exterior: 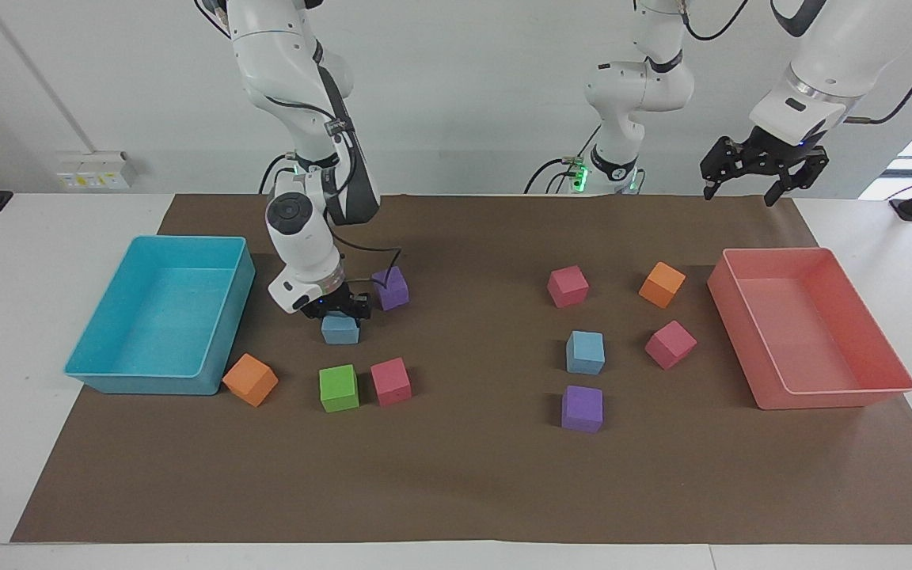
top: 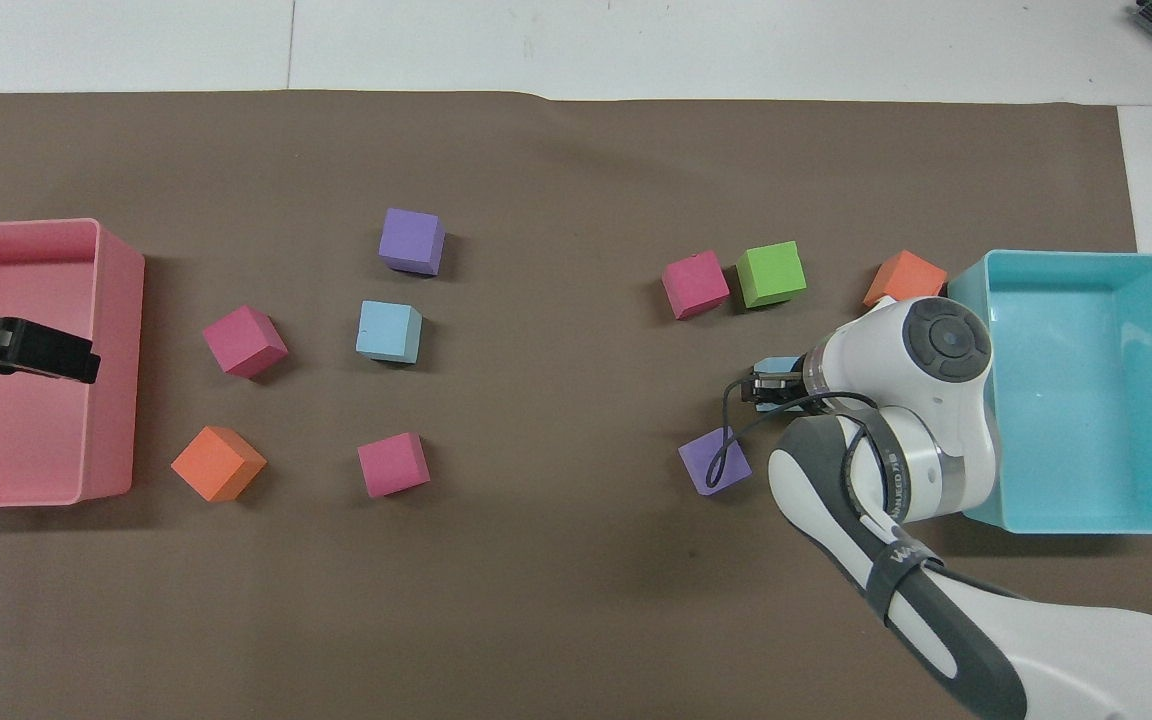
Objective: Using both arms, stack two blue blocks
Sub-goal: 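Carry the light blue cube to the table center and lower it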
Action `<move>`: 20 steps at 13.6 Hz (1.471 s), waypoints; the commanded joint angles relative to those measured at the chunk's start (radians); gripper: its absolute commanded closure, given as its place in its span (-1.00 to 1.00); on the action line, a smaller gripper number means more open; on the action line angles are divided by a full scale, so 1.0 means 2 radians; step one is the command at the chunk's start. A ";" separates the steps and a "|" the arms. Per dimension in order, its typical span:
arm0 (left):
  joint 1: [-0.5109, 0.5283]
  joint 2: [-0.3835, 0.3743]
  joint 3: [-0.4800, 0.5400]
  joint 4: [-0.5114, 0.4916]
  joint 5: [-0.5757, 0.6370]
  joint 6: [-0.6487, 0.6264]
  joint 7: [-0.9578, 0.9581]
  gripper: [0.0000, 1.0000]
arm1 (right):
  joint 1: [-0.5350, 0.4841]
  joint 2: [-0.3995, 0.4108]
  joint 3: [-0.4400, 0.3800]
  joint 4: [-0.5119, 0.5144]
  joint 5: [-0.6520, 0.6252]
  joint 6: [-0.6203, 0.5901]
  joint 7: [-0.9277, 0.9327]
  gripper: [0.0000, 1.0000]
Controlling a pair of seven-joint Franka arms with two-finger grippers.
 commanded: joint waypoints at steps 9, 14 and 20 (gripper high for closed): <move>0.007 -0.005 -0.003 0.001 -0.001 -0.005 0.003 -1.00 | 0.018 -0.055 0.003 0.128 -0.004 -0.192 0.015 1.00; 0.007 -0.005 -0.003 0.001 -0.001 -0.005 0.003 -1.00 | 0.062 -0.026 0.003 0.180 -0.009 -0.212 0.044 1.00; 0.007 -0.005 -0.003 0.001 -0.001 -0.005 0.003 -1.00 | 0.140 0.062 0.003 0.250 -0.010 -0.205 0.164 1.00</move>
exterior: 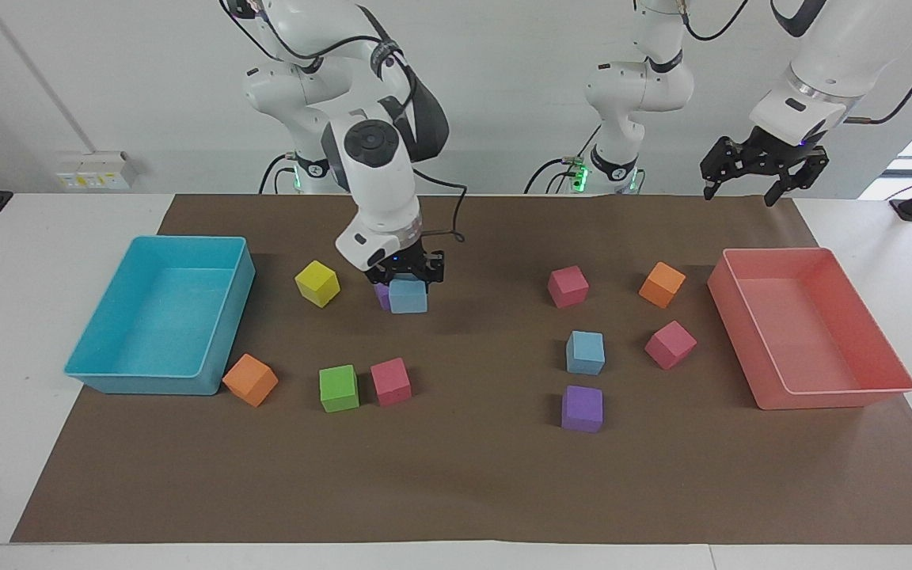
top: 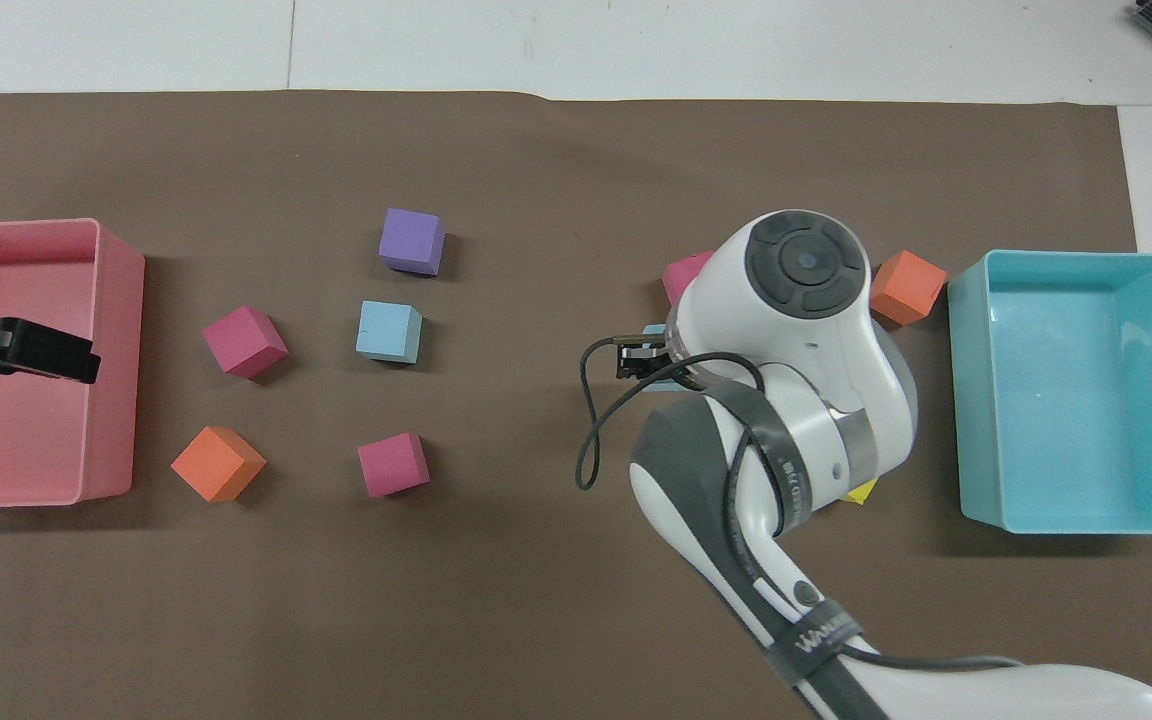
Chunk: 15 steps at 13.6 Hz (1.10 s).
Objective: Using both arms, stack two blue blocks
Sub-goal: 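Carry the light blue cube to the table center and lower it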
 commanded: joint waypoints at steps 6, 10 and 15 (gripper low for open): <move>0.007 -0.005 -0.003 0.001 -0.001 -0.005 0.003 -1.00 | 0.062 0.098 0.000 0.079 -0.006 0.021 0.096 1.00; 0.007 -0.005 -0.003 0.001 -0.001 -0.005 0.003 -1.00 | 0.079 0.120 0.000 0.079 -0.009 0.051 0.097 1.00; 0.007 -0.005 -0.003 0.001 -0.001 -0.005 0.003 -1.00 | 0.093 0.135 0.000 0.077 -0.023 0.090 0.093 1.00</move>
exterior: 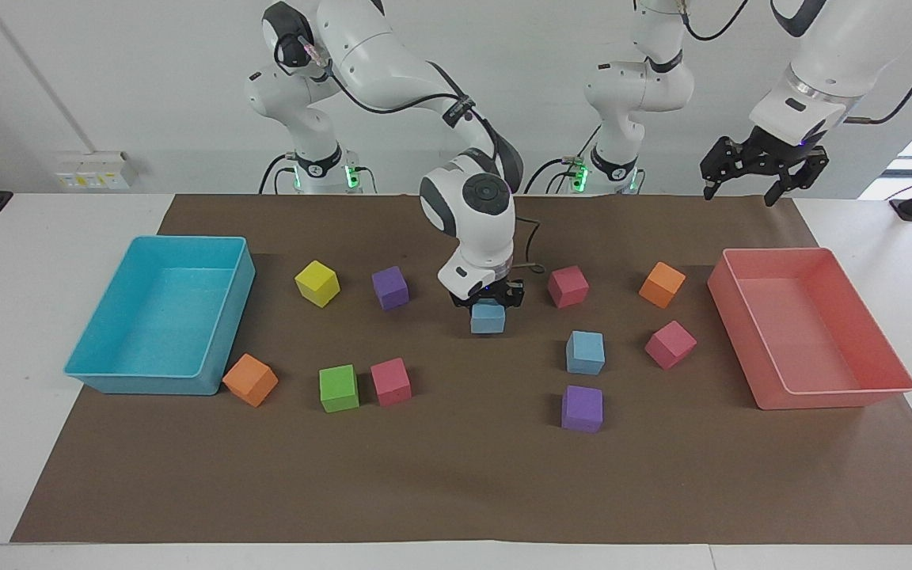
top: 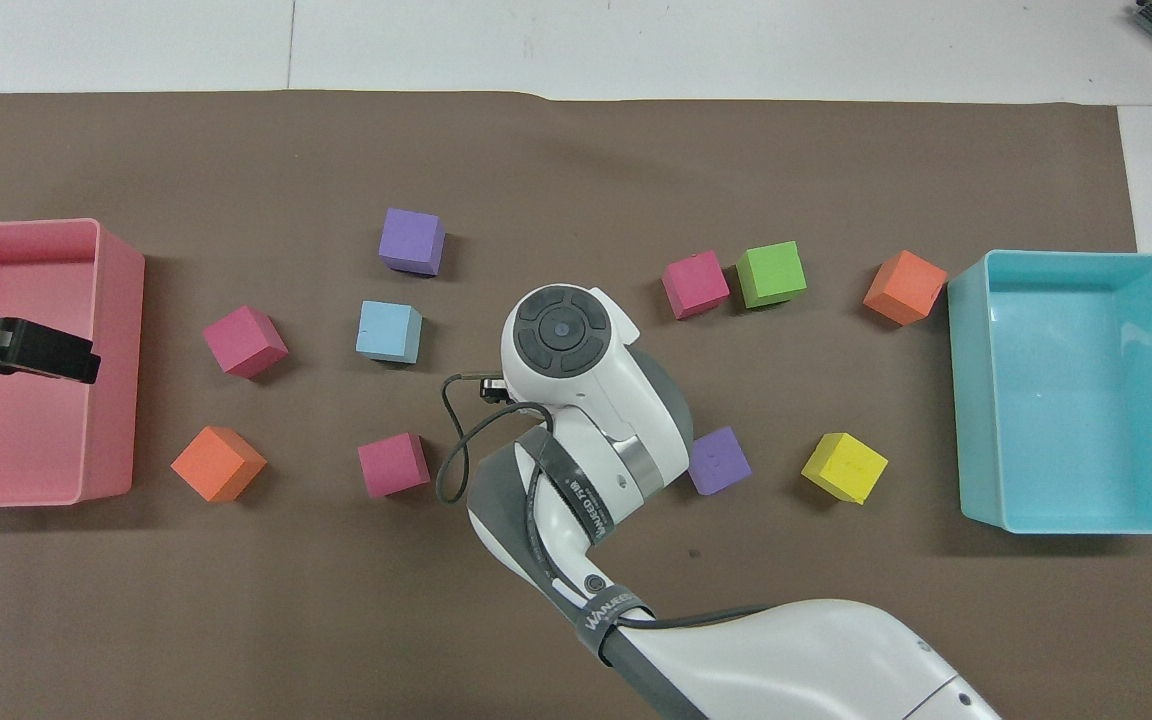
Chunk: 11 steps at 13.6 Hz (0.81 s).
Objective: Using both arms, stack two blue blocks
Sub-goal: 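Carry the light blue cube to the table center and lower it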
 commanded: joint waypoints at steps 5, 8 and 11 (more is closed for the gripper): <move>0.007 -0.005 -0.003 0.001 -0.001 -0.005 0.003 -1.00 | 0.001 0.011 0.001 -0.005 -0.012 0.025 0.005 1.00; 0.007 -0.005 -0.003 0.001 -0.001 -0.005 0.003 -1.00 | 0.001 0.011 0.000 -0.021 -0.011 0.034 0.002 1.00; 0.007 -0.005 -0.003 0.001 -0.001 -0.005 0.003 -1.00 | 0.000 0.011 0.000 -0.025 -0.011 0.034 0.002 1.00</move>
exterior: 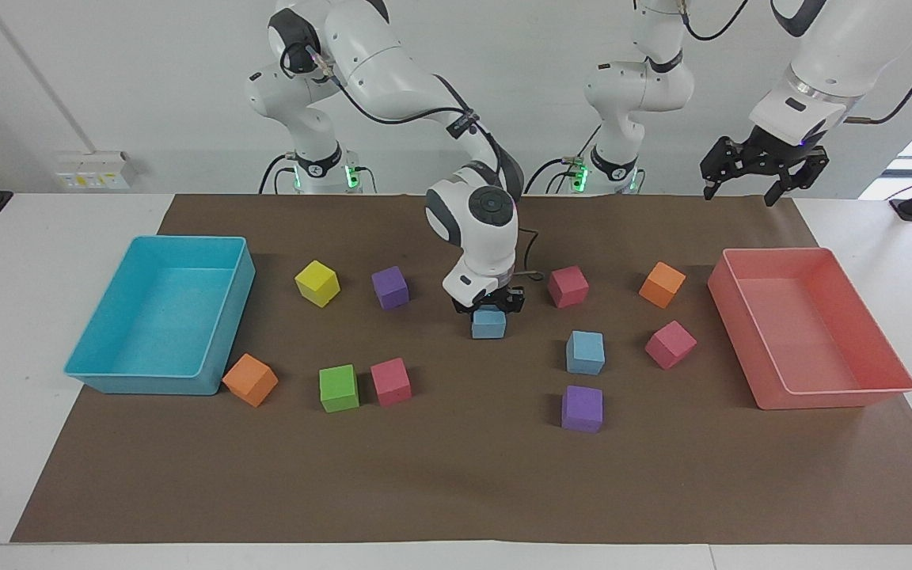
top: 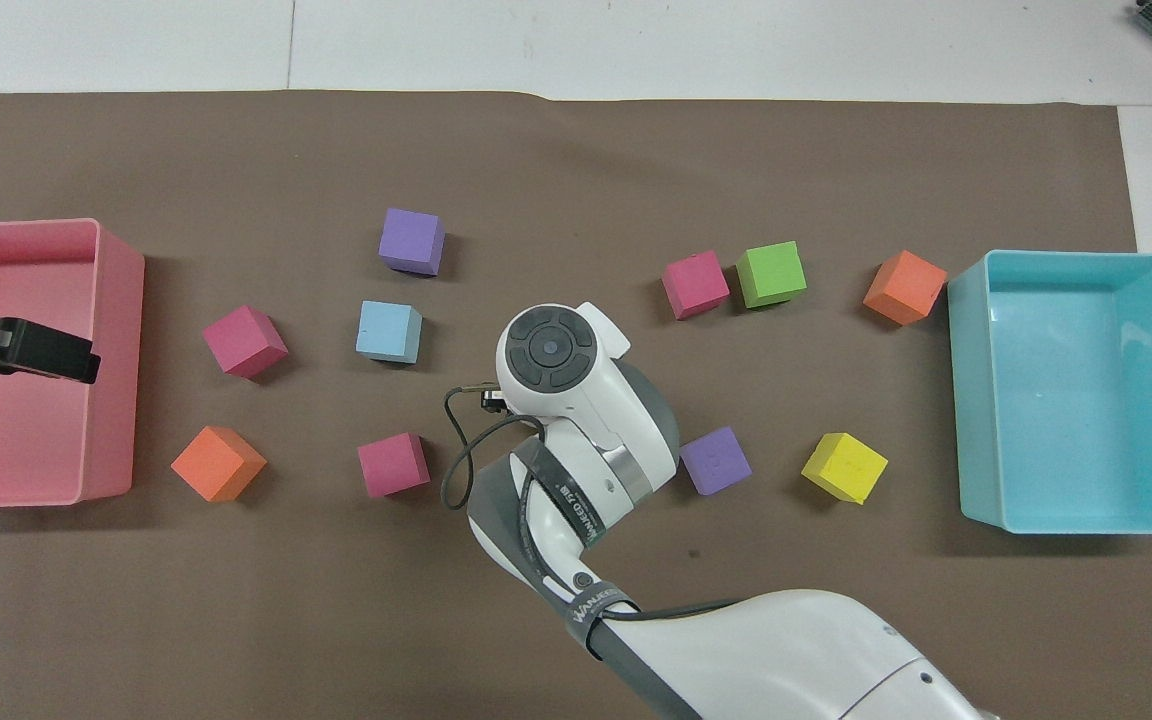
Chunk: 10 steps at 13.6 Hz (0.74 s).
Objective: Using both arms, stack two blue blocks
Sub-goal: 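Carry the light blue cube to the table center and lower it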
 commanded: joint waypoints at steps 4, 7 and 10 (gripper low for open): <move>0.007 -0.005 -0.003 0.001 -0.001 -0.006 0.001 -1.00 | -0.003 -0.003 0.003 -0.010 -0.009 0.014 -0.002 0.61; 0.007 -0.005 -0.003 0.001 0.000 0.000 0.000 -1.00 | -0.001 -0.003 0.002 -0.010 -0.011 0.013 -0.007 -1.00; 0.004 -0.005 -0.004 -0.001 -0.001 0.030 0.001 -1.00 | 0.000 -0.012 0.002 -0.008 -0.042 0.005 -0.008 -1.00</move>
